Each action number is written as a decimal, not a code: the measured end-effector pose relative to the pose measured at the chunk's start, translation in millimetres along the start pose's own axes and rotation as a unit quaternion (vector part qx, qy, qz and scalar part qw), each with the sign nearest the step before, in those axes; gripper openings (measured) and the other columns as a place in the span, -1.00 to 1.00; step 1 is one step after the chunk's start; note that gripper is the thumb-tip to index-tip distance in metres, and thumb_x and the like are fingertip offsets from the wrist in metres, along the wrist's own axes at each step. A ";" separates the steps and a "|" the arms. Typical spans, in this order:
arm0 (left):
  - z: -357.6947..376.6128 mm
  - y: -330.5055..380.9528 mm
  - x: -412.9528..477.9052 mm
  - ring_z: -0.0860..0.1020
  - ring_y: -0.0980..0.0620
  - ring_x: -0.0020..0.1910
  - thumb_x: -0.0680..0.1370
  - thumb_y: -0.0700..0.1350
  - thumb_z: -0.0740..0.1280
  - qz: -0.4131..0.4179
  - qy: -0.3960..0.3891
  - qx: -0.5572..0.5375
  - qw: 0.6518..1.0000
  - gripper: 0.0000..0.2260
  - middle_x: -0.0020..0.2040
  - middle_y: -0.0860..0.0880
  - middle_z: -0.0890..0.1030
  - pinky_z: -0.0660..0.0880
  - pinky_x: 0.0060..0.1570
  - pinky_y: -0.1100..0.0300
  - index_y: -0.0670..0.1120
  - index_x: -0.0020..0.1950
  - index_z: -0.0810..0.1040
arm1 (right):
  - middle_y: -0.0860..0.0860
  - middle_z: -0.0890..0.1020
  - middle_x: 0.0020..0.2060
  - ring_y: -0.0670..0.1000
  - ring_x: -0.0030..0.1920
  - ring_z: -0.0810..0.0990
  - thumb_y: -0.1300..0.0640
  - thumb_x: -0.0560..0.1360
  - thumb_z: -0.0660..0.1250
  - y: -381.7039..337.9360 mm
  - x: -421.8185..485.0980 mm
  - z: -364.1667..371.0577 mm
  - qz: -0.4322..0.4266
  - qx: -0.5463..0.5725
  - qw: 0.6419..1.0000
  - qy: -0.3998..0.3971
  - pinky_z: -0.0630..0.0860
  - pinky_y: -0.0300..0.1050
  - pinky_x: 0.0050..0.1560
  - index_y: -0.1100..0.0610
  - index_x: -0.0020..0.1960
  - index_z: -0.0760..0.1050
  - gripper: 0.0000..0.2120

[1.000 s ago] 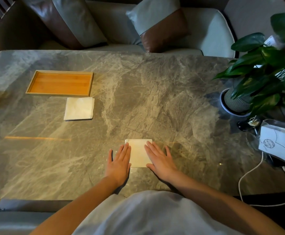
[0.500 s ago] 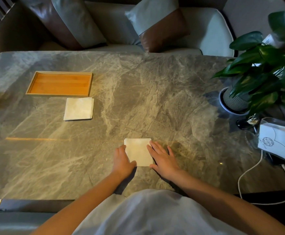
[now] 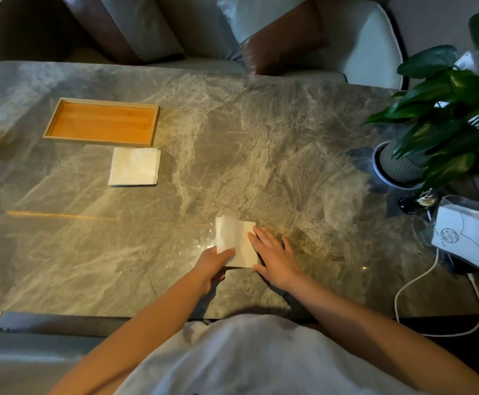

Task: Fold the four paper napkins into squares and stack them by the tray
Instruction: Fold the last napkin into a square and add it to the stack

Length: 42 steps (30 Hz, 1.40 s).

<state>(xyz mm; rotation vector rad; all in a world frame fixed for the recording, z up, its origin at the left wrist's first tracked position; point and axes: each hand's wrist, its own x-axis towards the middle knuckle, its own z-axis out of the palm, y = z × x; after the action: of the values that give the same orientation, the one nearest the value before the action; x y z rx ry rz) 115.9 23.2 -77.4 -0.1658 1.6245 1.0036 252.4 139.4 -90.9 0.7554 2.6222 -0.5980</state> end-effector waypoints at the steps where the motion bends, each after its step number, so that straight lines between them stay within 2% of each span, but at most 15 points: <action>1: 0.1 1.3 0.2 0.45 0.05 -0.38 0.56 -0.14 0.27 0.017 0.006 -0.001 1.000 -0.85 -0.28 -0.06 0.52 0.47 -0.35 0.23 -0.11 0.10 0.52 | -0.10 -0.12 0.57 -0.06 0.55 -0.19 0.02 0.55 0.28 0.5 0.0 -0.5 -0.002 0.004 1.000 0.001 -0.16 0.19 0.49 -0.01 0.55 -0.07 -0.28; 5: -10.2 11.9 1.3 0.58 -0.02 -0.10 0.56 -0.29 0.10 0.026 -0.022 -0.047 0.998 -0.72 -0.12 -0.08 0.61 0.56 -0.01 0.08 -0.07 0.09 0.54 | -0.10 0.02 0.56 -0.07 0.55 -0.08 0.03 0.57 0.23 -3.4 0.8 -3.8 0.013 0.066 0.998 0.020 -0.09 0.15 0.50 -0.03 0.53 0.10 -0.42; 8: -27.6 22.7 2.0 0.59 -0.07 -0.07 0.59 -0.29 0.09 0.034 -0.048 -0.062 0.996 -0.72 -0.06 -0.15 0.61 0.60 -0.04 0.07 -0.14 0.19 0.51 | -0.01 0.36 0.44 0.00 0.45 0.28 0.12 0.58 0.24 -18.9 4.7 -4.8 0.040 0.197 0.973 0.116 0.21 -0.02 0.41 0.05 0.41 0.36 -0.60; 11: -53.7 37.3 -2.0 0.63 0.00 -0.15 0.61 -0.26 0.12 0.037 -0.079 -0.086 0.993 -0.78 -0.10 -0.11 0.64 0.63 -0.24 0.21 -0.08 0.07 0.53 | 0.05 0.55 0.17 0.03 0.13 0.56 0.22 0.55 0.29 -49.1 14.7 -8.0 0.109 0.415 0.885 0.182 0.50 -0.14 0.11 0.13 0.30 0.42 -0.68; 13: -75.2 44.5 -3.5 0.64 -0.01 -0.15 0.61 -0.26 0.12 0.030 -0.095 -0.102 0.990 -0.79 -0.09 -0.11 0.65 0.63 -0.25 0.20 -0.06 0.03 0.52 | 0.08 0.60 0.04 0.03 -0.02 0.61 0.23 0.55 0.30 -74.6 25.9 -13.0 0.181 0.538 0.803 0.182 0.54 -0.21 -0.09 0.16 0.26 0.42 -0.71; 16: -110.1 52.0 -4.3 0.62 -0.04 -0.09 0.62 -0.25 0.12 0.020 -0.096 -0.116 0.988 -0.82 -0.06 -0.13 0.64 0.64 -0.23 0.19 -0.08 0.08 0.50 | -0.02 0.64 -0.30 -0.07 -0.29 0.61 0.20 0.57 0.27 -107.2 44.7 -18.5 0.252 0.665 0.686 0.154 0.52 -0.30 -0.40 0.11 0.00 0.56 -0.91; 19: -142.8 58.8 -3.1 0.62 -0.05 -0.05 0.62 -0.25 0.12 0.020 -0.085 -0.110 0.990 -0.81 -0.03 -0.13 0.64 0.63 -0.17 0.16 -0.07 0.08 0.50 | -0.02 0.65 -0.34 -0.14 -0.38 0.62 0.17 0.56 0.29 -131.5 63.3 -24.1 0.274 0.705 0.644 0.112 0.52 -0.30 -0.43 0.11 -0.03 0.61 -0.88; 21: -162.5 63.9 -0.9 0.62 -0.07 0.00 0.61 -0.26 0.13 0.029 -0.082 -0.093 0.992 -0.79 0.02 -0.14 0.64 0.62 -0.07 0.13 -0.09 0.15 0.49 | 0.01 0.68 -0.25 -0.12 -0.34 0.64 0.21 0.55 0.30 -146.2 77.5 -26.9 0.273 0.702 0.649 0.107 0.53 -0.28 -0.41 0.13 0.00 0.60 -0.89; 23: -179.8 69.4 2.7 0.58 -0.15 0.13 0.59 -0.30 0.15 0.052 -0.078 -0.066 0.993 -0.72 0.14 -0.18 0.60 0.55 0.15 0.01 -0.13 0.27 0.45 | 0.03 0.69 -0.23 -0.11 -0.36 0.65 0.26 0.54 0.30 -162.1 90.9 -30.7 0.268 0.691 0.661 0.117 0.54 -0.26 -0.40 0.14 0.00 0.60 -0.88; 25: -194.9 76.4 4.4 0.54 -0.18 0.18 0.56 -0.36 0.16 0.082 -0.063 -0.043 0.994 -0.66 0.21 -0.22 0.56 0.47 0.24 -0.09 -0.17 0.32 0.41 | 0.03 0.69 -0.22 -0.10 -0.34 0.64 0.28 0.53 0.30 -176.6 103.9 -32.9 0.261 0.678 0.675 0.127 0.57 -0.23 -0.35 0.14 0.00 0.59 -0.87; 29: -219.4 95.7 9.1 0.55 -0.22 0.11 0.49 -0.44 0.14 0.153 -0.001 -0.026 0.988 -0.63 0.16 -0.29 0.55 0.55 0.06 -0.04 -0.24 0.28 0.39 | 0.03 0.65 -0.27 -0.08 -0.33 0.59 0.32 0.52 0.29 -201.7 132.9 -40.2 0.239 0.658 0.697 0.155 0.56 -0.25 -0.34 0.21 0.03 0.56 -0.87; 34: -245.1 127.8 22.7 0.54 -0.03 -0.05 0.51 -0.39 0.17 0.223 0.060 0.045 0.972 -0.65 0.11 -0.28 0.56 0.49 -0.21 0.30 -0.22 0.29 0.40 | 0.01 0.63 -0.24 -0.19 -0.33 0.60 0.31 0.52 0.27 -225.4 172.5 -56.1 0.209 0.635 0.719 0.191 0.54 -0.30 -0.36 0.14 0.02 0.56 -0.84; 36: -252.1 140.4 30.0 0.57 -0.14 -0.04 0.52 -0.36 0.18 0.236 0.087 0.086 0.964 -0.66 0.12 -0.32 0.56 0.49 -0.21 0.24 -0.20 0.29 0.41 | 0.05 0.64 -0.14 -0.13 -0.19 0.62 0.31 0.53 0.25 -231.3 187.1 -61.7 0.201 0.616 0.735 0.200 0.57 -0.24 -0.21 0.14 0.06 0.55 -0.82; 39: -258.1 154.3 41.3 0.50 -0.33 0.10 0.51 -0.34 0.18 0.244 0.109 0.126 0.955 -0.69 0.13 -0.40 0.52 0.51 -0.07 0.01 -0.21 0.24 0.46 | 0.09 0.63 -0.02 -0.01 -0.04 0.59 0.35 0.53 0.20 -236.5 205.2 -67.4 0.189 0.591 0.758 0.202 0.53 -0.18 -0.07 0.13 0.10 0.51 -0.76; 42: -262.0 165.4 54.4 0.56 -0.15 -0.05 0.50 -0.32 0.20 0.249 0.140 0.156 0.945 -0.70 0.07 -0.26 0.61 0.45 -0.12 0.23 -0.18 0.21 0.51 | 0.09 0.59 0.11 0.03 0.08 0.57 0.37 0.54 0.14 -238.3 219.6 -71.5 0.176 0.573 0.780 0.179 0.53 -0.11 0.04 0.14 0.19 0.46 -0.70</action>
<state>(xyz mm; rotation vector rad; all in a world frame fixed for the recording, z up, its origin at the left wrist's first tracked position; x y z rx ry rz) -192.7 -29.3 -46.6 0.3513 2.1255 1.1143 -72.4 82.7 -54.1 1.7620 2.0293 -2.1404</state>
